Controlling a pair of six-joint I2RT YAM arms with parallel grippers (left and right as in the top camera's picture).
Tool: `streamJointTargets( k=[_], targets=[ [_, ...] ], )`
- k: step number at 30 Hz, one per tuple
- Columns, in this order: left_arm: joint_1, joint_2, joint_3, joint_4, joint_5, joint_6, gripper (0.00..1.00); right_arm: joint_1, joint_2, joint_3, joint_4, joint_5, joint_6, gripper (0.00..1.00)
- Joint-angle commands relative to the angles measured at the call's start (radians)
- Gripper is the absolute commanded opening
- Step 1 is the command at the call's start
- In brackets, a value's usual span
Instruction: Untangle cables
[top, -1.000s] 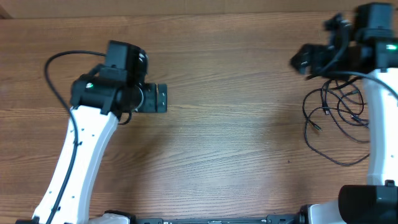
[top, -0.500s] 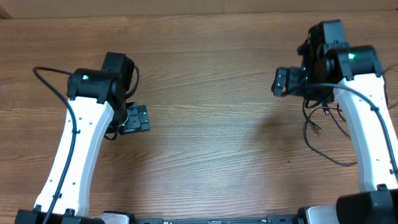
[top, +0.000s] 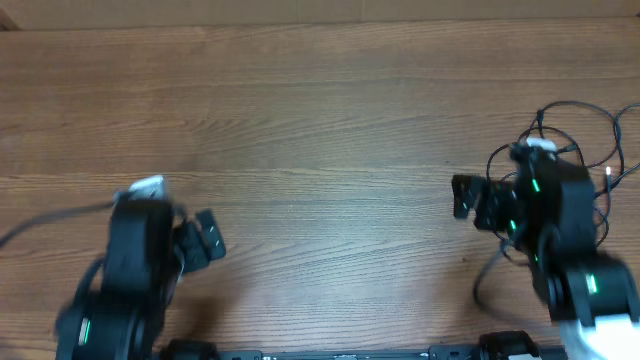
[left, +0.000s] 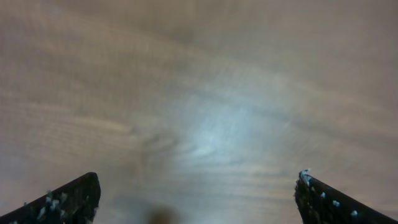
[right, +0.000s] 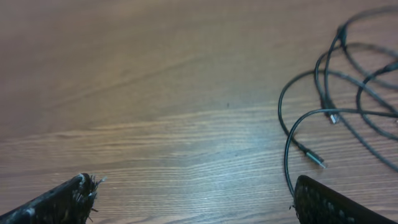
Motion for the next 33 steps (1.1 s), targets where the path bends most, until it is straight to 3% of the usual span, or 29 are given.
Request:
streamJointTargets(
  k=[1,6,18,33],
  targets=[
    [0.002,-0.150,-0.047,0.031,-0.021,-0.037,0.99,0.003,-0.134,-0.035,0.006,0.010,0.004,1.00],
    [0.002,-0.236,-0.047,0.024,-0.021,-0.043,1.00,0.003,-0.196,-0.035,-0.008,0.010,0.004,1.00],
    [0.002,-0.237,-0.047,-0.101,-0.021,-0.043,1.00,0.003,-0.193,-0.035,-0.061,0.010,0.004,1.00],
    [0.002,-0.237,-0.047,-0.102,-0.021,-0.043,1.00,0.002,-0.223,-0.036,-0.056,0.073,-0.038,1.00]
  ],
)
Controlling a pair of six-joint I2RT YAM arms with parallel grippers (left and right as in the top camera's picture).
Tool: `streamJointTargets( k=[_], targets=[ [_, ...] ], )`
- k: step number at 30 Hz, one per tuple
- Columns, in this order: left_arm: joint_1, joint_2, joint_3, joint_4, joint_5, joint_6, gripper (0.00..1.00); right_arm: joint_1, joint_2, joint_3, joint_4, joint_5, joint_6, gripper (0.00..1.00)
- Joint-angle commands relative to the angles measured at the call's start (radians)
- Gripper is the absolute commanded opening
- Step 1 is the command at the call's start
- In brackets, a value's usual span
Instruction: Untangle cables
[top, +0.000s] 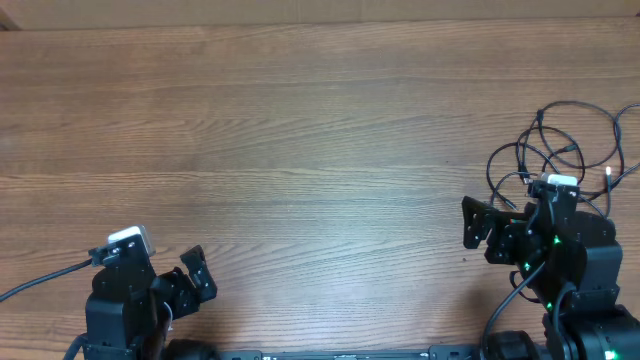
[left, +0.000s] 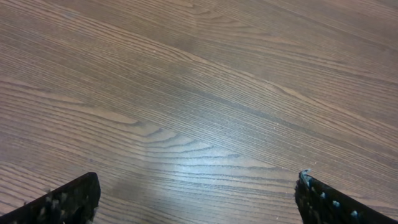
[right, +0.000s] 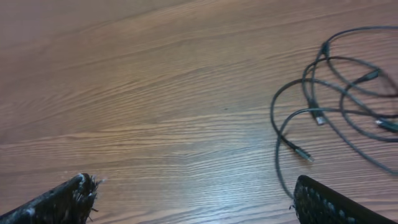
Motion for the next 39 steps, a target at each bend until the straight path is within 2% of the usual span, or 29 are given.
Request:
streamJointTargets(
  k=[1,7,14,19,27,31,36,39],
  targets=[
    [0.002,-0.005,-0.007,-0.001,-0.017,-0.007,1.00,0.002,-0.036,-0.006,0.019,0.056,-0.029,1.00],
    [0.002,-0.005,-0.007,-0.001,-0.017,-0.007,1.00,0.002,-0.153,-0.104,0.232,0.045,-0.051,1.00],
    [0.002,-0.005,-0.007,-0.001,-0.017,-0.007,0.99,0.000,-0.432,-0.462,0.683,0.007,-0.051,1.00],
    [0.002,-0.005,-0.007,-0.001,-0.017,-0.007,1.00,-0.036,-0.574,-0.632,0.867,-0.035,-0.047,1.00],
    [0.002,-0.005,-0.007,-0.001,-0.017,-0.007,0.99,-0.074,-0.607,-0.777,1.095,-0.036,-0.048,1.00],
    [0.002,-0.005,-0.007,-0.001,-0.017,-0.007,0.99,-0.092,-0.607,-0.875,1.263,-0.014,-0.048,1.00],
    [0.002,-0.005,-0.007,-0.001,-0.017,-0.007,0.99,-0.095,-0.607,-0.874,1.187,0.028,-0.053,1.00],
    [0.002,-0.005,-0.007,-0.001,-0.017,-0.007,1.00,-0.095,-0.607,-0.874,1.077,0.022,-0.059,1.00]
  ],
)
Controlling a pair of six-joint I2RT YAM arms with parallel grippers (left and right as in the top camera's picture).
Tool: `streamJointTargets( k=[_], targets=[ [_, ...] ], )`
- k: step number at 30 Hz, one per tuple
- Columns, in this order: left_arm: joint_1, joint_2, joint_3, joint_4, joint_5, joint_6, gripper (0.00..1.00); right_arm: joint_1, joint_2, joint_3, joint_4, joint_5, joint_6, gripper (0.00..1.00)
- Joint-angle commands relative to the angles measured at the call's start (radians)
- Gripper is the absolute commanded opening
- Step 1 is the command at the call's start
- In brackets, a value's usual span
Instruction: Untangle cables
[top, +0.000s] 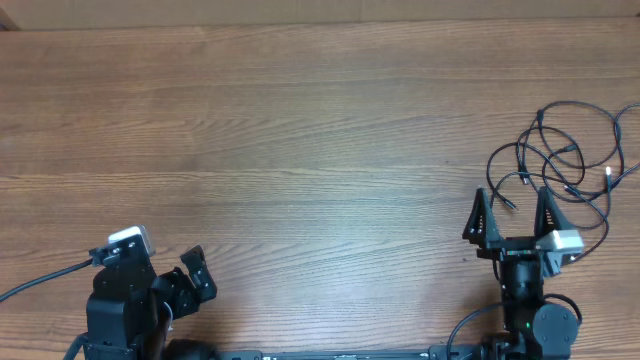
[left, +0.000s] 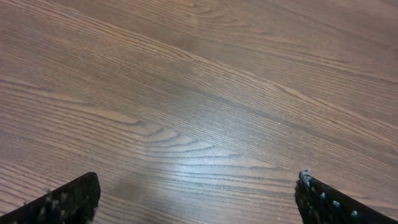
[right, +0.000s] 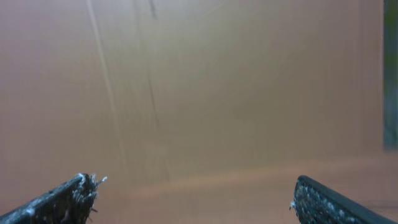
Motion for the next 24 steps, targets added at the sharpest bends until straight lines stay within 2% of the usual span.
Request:
streamJointTargets(
  k=[1,6,24],
  targets=[
    [0.002,-0.005,-0.004,0.000,-0.013,-0.007,1.00,-0.007,-0.007,-0.011,-0.100,0.005,-0.011,1.00],
    [0.002,-0.005,-0.004,0.000,-0.013,-0.007,0.99,-0.007,-0.007,-0.011,-0.252,-0.034,-0.010,1.00],
    [0.002,-0.005,-0.004,0.000,-0.013,-0.007,1.00,-0.007,-0.007,-0.011,-0.248,-0.034,-0.011,1.00]
  ],
)
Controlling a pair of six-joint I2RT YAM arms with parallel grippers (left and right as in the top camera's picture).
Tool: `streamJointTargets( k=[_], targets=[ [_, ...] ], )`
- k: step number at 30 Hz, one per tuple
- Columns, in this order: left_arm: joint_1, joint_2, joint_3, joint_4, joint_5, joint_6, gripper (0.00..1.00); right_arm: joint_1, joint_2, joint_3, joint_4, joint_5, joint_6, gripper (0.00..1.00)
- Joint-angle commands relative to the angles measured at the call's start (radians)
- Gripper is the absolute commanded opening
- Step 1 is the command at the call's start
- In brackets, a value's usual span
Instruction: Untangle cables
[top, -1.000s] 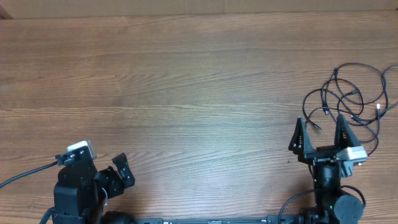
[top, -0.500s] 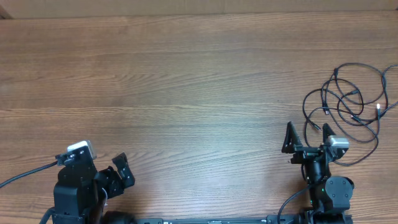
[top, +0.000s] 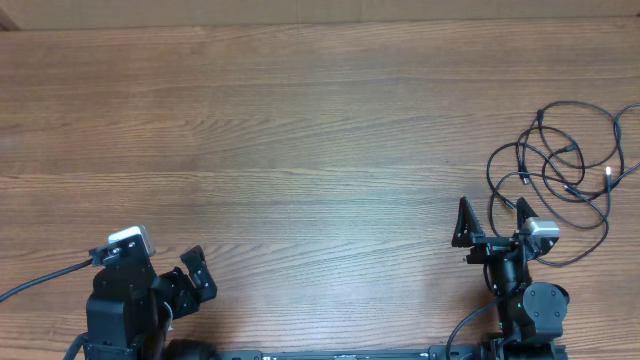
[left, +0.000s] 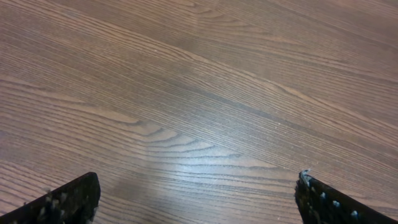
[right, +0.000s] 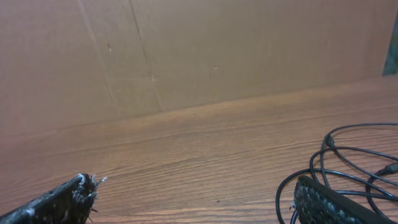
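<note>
A tangle of thin black cables (top: 562, 165) lies on the wooden table at the right edge, with small plugs showing among the loops. In the right wrist view the cables (right: 339, 163) show at the lower right. My right gripper (top: 490, 222) stands open at the near edge, just left of the tangle and short of it, pointing toward the far side, with nothing between its fingers (right: 314, 198). My left gripper (top: 198, 274) is open at the near left, far from the cables. Only bare wood lies between its fingertips (left: 74, 196).
The wooden table (top: 300, 150) stretches between the two arms. A brown cardboard wall (right: 186, 56) stands along the far edge. A grey lead (top: 40, 280) runs off the left side from the left arm.
My right gripper sits slightly lower and further left in the overhead view. Its camera, blurred before, now shows the back wall and the cables. The left arm and the cables have not moved.
Both grippers were open out over the table, the right one next to the tangle. Then the left arm sat back at the near left and the right had drawn back a little. Later the right arm stood at the near edge, fingers toward the far side. The cables lie unchanged.
</note>
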Motion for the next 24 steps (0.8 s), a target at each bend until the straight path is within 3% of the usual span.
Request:
streamJointTargets(
  k=[1,24],
  targets=[
    [0.002,-0.005,-0.004,0.000,-0.014,-0.007,1.00,-0.003,-0.007,-0.011,0.003,-0.005,-0.007,1.00],
    [0.002,-0.018,-0.006,-0.021,-0.018,-0.002,1.00,-0.003,-0.007,-0.011,0.003,-0.005,-0.007,1.00]
  ],
)
